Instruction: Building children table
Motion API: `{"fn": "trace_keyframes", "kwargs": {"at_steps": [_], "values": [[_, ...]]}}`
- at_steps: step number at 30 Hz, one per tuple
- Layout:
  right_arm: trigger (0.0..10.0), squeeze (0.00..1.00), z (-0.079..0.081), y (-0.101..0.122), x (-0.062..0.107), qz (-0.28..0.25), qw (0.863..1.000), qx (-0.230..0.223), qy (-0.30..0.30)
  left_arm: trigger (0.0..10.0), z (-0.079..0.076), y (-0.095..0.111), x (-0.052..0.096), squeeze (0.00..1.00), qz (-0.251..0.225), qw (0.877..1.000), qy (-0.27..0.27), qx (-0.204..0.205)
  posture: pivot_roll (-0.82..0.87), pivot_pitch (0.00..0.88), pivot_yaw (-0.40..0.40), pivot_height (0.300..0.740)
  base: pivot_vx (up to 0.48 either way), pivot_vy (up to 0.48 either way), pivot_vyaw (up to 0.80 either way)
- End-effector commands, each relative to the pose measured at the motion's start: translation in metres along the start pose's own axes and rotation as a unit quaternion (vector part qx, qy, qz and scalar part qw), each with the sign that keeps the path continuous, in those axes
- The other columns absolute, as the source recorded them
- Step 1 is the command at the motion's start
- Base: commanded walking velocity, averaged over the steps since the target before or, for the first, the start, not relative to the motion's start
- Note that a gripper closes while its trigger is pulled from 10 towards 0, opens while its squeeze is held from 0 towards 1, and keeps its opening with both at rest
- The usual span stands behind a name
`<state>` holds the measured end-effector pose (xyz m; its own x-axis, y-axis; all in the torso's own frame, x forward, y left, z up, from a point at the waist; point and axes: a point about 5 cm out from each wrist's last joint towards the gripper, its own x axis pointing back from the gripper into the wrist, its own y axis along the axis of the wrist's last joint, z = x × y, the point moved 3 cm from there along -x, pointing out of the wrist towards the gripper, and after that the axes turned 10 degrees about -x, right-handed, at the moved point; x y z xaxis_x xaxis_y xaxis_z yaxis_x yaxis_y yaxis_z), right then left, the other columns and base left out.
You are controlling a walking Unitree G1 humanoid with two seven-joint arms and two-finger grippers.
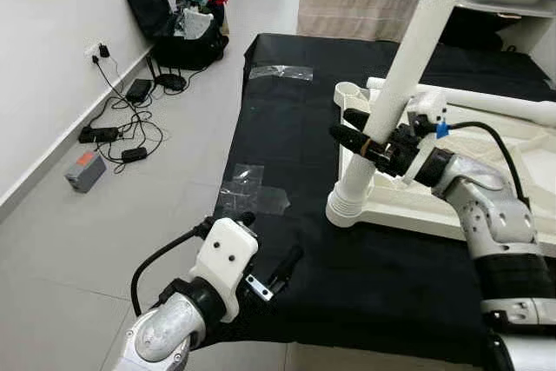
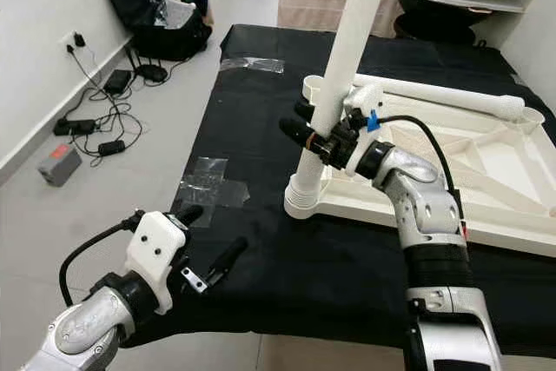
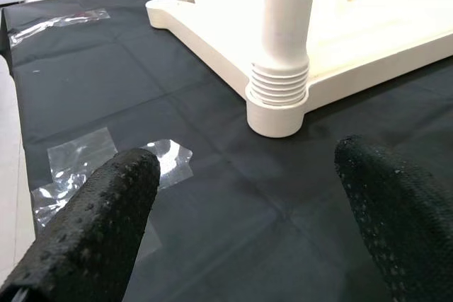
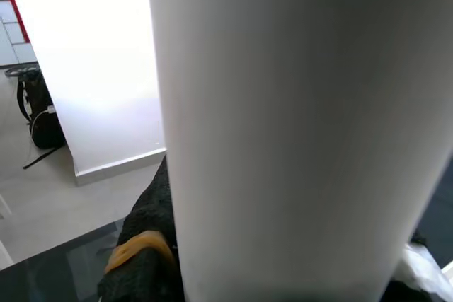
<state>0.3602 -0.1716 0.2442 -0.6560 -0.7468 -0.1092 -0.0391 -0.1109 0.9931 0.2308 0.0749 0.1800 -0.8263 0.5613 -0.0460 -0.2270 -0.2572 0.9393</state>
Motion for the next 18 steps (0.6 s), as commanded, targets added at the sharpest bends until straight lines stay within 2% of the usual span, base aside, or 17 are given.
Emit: {"fn": "trace_keyframes", "kwargs": {"at_steps": [1,7,14,16,18], "values": [[10.0,0.00,0.002,-0.038,0.006,0.063,0.997,-0.040,-0.003,10.0,0.000,-0.005,-0.001,0.00,0.007,1.000,-0.004,-0.003,0.09,0.193,-0.050,0.740,0.000,0.000,0.00],[10.0,0.00,-0.001,-0.046,0.000,0.076,0.995,-0.048,-0.038,10.0,0.002,-0.004,-0.002,0.00,0.005,1.000,-0.003,-0.003,0.10,0.196,-0.052,0.740,0.000,0.000,0.00],[10.0,0.00,-0.020,-0.047,-0.006,0.063,0.988,-0.068,-0.127,10.0,0.002,-0.004,-0.003,0.00,0.004,1.000,-0.001,-0.004,0.10,0.196,-0.053,0.740,0.000,0.000,0.00],[10.0,0.00,-0.020,-0.047,-0.006,0.060,0.987,-0.071,-0.130,10.0,0.003,-0.004,-0.003,0.00,0.005,1.000,-0.001,-0.005,0.10,0.196,-0.053,0.740,0.000,0.000,0.00],[10.0,0.00,-0.014,-0.048,-0.006,0.059,0.990,-0.060,-0.114,10.0,0.004,-0.005,-0.002,0.00,0.005,1.000,0.000,-0.006,0.10,0.196,-0.053,0.740,0.000,0.000,0.00]]}}
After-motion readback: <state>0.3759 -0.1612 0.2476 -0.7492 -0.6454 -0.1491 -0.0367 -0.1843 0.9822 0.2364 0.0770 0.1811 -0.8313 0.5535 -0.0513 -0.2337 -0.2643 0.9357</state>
